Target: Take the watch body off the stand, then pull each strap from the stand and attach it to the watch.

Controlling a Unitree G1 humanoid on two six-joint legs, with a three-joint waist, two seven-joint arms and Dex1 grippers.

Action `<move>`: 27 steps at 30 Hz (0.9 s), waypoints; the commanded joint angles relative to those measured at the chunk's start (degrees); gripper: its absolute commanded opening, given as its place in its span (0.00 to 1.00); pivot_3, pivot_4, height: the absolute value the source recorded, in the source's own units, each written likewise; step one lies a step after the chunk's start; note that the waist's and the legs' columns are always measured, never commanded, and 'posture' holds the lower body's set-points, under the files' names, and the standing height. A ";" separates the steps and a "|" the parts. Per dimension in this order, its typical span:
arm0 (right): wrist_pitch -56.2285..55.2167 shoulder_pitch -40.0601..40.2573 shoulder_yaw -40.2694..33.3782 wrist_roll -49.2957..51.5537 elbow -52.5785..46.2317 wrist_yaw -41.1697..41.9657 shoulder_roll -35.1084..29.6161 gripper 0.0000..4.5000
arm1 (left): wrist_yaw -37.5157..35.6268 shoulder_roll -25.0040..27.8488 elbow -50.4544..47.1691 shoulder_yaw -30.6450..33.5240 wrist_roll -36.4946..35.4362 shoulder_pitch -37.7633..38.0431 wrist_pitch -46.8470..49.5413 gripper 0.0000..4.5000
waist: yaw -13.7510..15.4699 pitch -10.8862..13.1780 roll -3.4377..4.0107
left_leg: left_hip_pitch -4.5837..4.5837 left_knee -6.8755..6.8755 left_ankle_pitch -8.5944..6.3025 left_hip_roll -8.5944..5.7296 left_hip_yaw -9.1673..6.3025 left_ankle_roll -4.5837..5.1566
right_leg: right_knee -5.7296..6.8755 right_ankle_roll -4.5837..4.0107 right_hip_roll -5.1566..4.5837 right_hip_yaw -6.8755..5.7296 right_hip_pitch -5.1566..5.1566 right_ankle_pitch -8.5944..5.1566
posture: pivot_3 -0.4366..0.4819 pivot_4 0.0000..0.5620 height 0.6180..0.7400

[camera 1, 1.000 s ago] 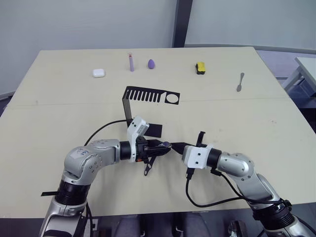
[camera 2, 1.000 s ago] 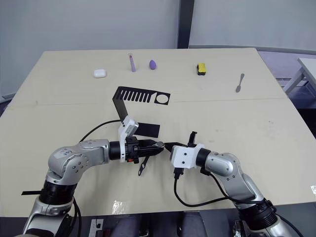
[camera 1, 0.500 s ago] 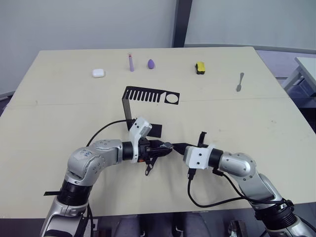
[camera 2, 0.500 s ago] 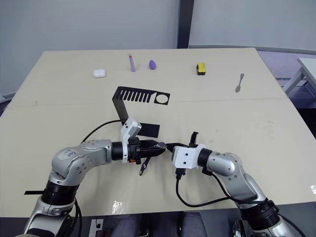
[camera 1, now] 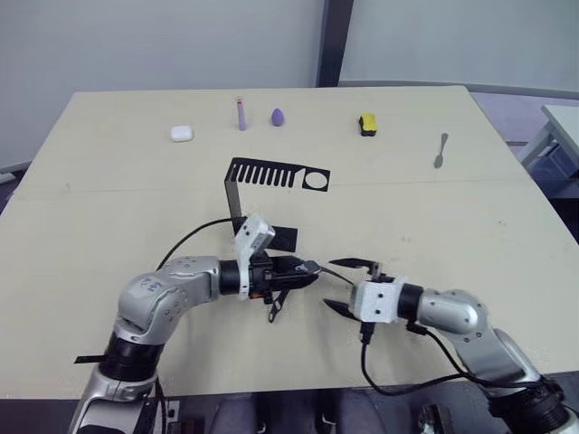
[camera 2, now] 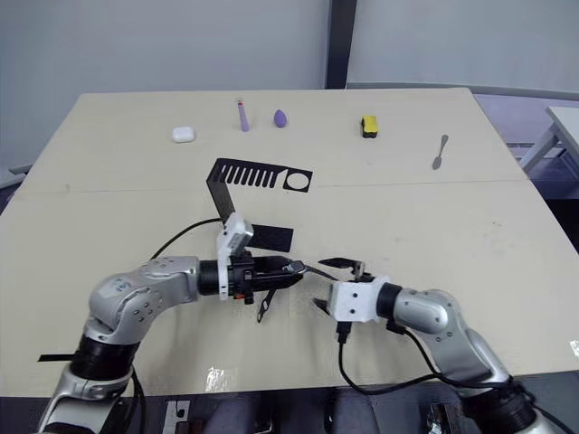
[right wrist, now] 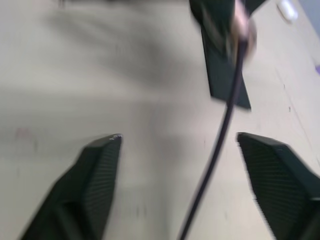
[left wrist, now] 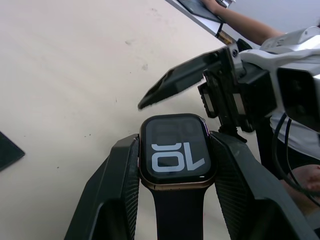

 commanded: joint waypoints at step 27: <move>5.17 26.03 -32.70 44.68 -15.15 15.09 -3.48 0.99 | -30.73 3.05 7.47 -2.10 16.51 10.38 -69.02 0.36 | 1.36 0.00 0.01 | 0.03 -0.04 -0.34 0.08 0.02 0.47 | -0.27 0.00 -0.07 0.00 0.09 0.01 | 0.48 0.27 1.00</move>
